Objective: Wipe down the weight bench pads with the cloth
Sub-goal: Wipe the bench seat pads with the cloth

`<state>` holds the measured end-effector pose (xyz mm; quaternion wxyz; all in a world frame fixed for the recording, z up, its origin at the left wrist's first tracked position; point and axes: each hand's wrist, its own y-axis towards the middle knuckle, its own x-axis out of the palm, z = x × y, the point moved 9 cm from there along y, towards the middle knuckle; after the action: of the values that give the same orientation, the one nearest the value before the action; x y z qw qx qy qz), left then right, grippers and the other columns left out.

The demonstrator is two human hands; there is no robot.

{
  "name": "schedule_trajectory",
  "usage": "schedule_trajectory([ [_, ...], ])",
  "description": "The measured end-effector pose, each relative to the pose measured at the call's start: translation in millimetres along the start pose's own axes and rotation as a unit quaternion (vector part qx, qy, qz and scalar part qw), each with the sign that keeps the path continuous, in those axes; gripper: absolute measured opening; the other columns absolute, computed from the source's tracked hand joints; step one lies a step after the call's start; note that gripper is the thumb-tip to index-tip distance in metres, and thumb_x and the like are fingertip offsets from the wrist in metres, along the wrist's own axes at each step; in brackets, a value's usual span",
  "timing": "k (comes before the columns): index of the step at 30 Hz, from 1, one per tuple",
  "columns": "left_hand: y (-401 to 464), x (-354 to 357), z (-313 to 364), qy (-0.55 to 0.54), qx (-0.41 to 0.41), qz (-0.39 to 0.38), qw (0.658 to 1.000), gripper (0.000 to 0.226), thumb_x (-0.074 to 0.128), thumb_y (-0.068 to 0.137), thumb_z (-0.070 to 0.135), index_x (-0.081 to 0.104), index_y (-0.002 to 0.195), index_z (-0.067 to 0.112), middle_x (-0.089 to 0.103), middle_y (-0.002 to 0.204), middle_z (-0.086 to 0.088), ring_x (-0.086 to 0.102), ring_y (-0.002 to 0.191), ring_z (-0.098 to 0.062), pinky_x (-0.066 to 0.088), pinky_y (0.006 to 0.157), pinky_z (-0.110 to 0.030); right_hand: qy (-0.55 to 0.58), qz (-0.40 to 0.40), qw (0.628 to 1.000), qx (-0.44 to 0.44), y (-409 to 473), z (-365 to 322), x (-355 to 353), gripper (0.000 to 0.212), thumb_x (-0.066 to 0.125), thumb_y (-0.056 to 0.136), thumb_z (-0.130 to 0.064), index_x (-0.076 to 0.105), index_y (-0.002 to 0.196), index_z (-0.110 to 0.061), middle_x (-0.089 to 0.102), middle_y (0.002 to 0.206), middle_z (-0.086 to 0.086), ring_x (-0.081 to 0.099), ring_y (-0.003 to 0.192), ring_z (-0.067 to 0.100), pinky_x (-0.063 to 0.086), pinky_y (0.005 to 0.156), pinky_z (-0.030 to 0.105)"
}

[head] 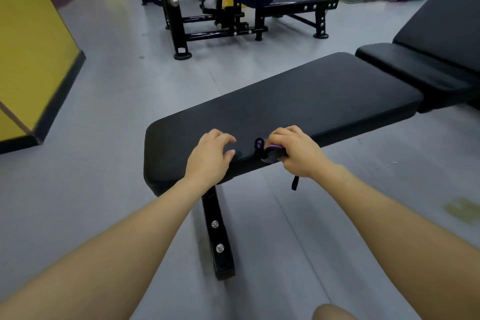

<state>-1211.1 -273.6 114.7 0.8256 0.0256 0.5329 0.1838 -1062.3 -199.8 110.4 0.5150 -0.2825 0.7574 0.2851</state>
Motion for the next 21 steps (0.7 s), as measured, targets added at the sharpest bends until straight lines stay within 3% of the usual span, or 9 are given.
schedule_trajectory([
  [6, 30, 29, 56, 0.0, 0.095, -0.043, 0.995, 0.029, 0.05, 0.094, 0.027, 0.054, 0.123, 0.023, 0.049, 0.126, 0.003, 0.044, 0.117, -0.017, 0.044, 0.089, -0.033, -0.042, 0.041, 0.995, 0.084, -19, 48, -29, 0.033, 0.058, 0.085, -0.007, 0.058, 0.112, -0.026, 0.054, 0.119, -0.014, 0.039, 0.114, 0.02, 0.046, 0.085, 0.04],
  [13, 57, 43, 111, -0.011, 0.145, -0.114, 0.983, 0.03, 0.05, 0.094, 0.027, 0.054, 0.124, 0.022, 0.048, 0.127, 0.003, 0.046, 0.115, -0.017, 0.044, 0.086, -0.033, -0.069, 0.055, 0.964, 0.252, -46, 99, -63, 0.032, 0.053, 0.09, -0.012, 0.055, 0.118, -0.028, 0.054, 0.115, -0.008, 0.043, 0.105, 0.026, 0.039, 0.067, 0.033],
  [17, 69, 26, 136, -0.017, 0.132, -0.168, 0.977, 0.031, 0.049, 0.095, 0.027, 0.052, 0.125, 0.022, 0.047, 0.128, 0.002, 0.047, 0.115, -0.018, 0.045, 0.085, -0.032, 0.049, 0.07, 0.914, 0.397, -71, 132, -97, 0.028, 0.052, 0.087, -0.018, 0.056, 0.113, -0.027, 0.06, 0.103, 0.002, 0.058, 0.093, 0.032, 0.049, 0.066, 0.036],
  [21, 81, -3, 161, -0.014, 0.127, -0.225, 0.966, 0.031, 0.045, 0.097, 0.023, 0.05, 0.128, 0.02, 0.045, 0.131, 0.002, 0.051, 0.112, -0.02, 0.047, 0.086, -0.035, 0.197, 0.108, 0.834, 0.504, -98, 146, -136, 0.019, 0.051, 0.086, -0.011, 0.054, 0.098, -0.025, 0.068, 0.084, 0.007, 0.064, 0.063, 0.021, 0.05, 0.054, 0.029],
])
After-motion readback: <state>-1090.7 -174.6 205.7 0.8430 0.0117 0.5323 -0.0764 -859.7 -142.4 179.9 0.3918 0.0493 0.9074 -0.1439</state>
